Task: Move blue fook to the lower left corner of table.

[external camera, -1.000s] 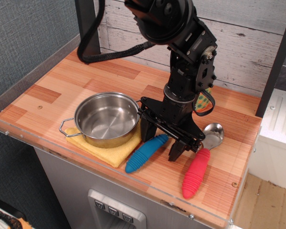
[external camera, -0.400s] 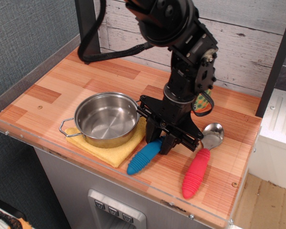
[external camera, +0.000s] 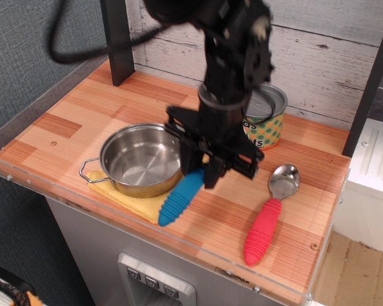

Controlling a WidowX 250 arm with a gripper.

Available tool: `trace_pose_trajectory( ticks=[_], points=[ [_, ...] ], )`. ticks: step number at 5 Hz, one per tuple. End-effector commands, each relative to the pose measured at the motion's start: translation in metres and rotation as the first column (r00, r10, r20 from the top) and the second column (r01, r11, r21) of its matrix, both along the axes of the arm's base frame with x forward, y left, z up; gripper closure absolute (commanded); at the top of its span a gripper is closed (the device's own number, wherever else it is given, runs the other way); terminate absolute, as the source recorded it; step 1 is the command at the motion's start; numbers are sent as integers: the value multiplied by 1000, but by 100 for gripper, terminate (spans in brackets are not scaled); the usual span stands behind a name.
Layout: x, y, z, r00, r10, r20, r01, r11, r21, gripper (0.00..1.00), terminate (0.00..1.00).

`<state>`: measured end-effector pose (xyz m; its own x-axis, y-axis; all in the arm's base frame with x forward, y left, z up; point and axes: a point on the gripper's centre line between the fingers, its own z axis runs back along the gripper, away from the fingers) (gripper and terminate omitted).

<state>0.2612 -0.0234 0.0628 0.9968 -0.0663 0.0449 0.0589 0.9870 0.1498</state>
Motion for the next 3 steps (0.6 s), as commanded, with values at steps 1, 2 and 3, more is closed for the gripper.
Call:
trace_pose_trajectory(
  ticks=[1,2,3],
  points=[
    [-12,21,38,993,56,105,-51,997,-51,100,0],
    [-10,51,36,984,165,69,-165,986,-8,100,0],
    [-6,86,36,965,256,53,-255,967,-30,100,0]
  ],
)
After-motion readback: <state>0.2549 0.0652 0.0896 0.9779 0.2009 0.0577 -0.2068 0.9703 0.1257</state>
